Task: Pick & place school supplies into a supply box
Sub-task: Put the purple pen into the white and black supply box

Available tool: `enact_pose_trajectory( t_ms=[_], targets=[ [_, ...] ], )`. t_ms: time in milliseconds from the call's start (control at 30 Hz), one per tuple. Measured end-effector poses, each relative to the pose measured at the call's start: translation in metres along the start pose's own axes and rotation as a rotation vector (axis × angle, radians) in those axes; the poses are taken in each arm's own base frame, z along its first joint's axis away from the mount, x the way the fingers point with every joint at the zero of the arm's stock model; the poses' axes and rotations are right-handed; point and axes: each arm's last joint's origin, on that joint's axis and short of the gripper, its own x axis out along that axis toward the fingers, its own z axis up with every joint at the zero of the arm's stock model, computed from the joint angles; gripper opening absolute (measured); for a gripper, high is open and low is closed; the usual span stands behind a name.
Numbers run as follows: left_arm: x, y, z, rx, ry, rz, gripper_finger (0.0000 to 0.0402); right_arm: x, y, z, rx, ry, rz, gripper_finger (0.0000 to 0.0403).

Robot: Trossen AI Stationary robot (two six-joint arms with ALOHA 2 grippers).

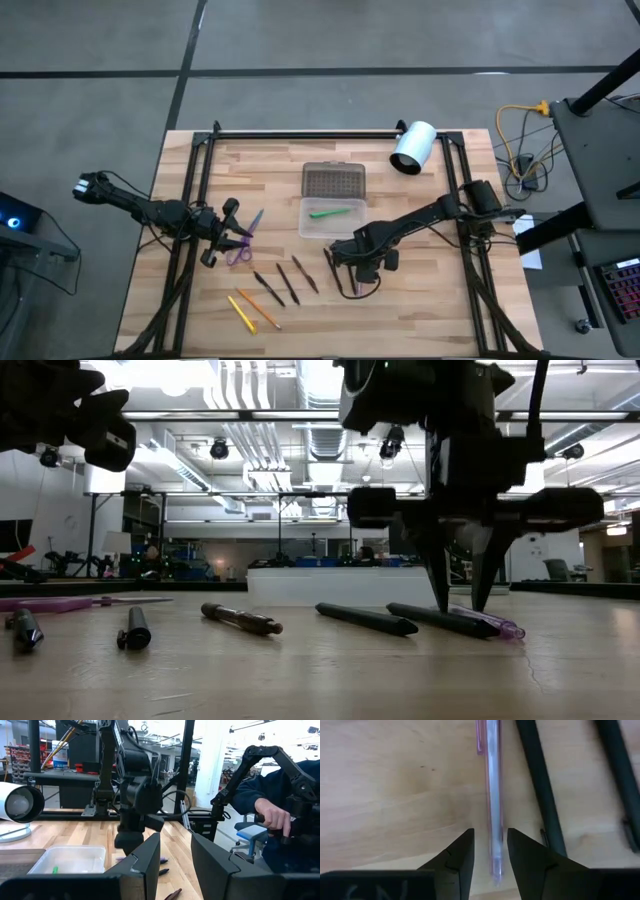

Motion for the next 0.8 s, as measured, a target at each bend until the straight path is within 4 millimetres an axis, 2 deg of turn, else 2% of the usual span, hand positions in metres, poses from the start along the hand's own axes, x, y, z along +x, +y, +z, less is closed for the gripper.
enact_pose_trajectory(
  t_ms=[433,800],
  targets=[
    [-0.0001,0.0000,0.0001,0.000,-0.001,0.000,0.0096,0.0049,-0.0010,0.0001,0.008,0.008,0.009,0.0100],
    [-0.0001,0.0000,0.0000,0.000,-0.001,0.000,0.0096,0.0057,-0.0002,-0.0004,0.027,0.013,0.019,0.0064]
  ],
)
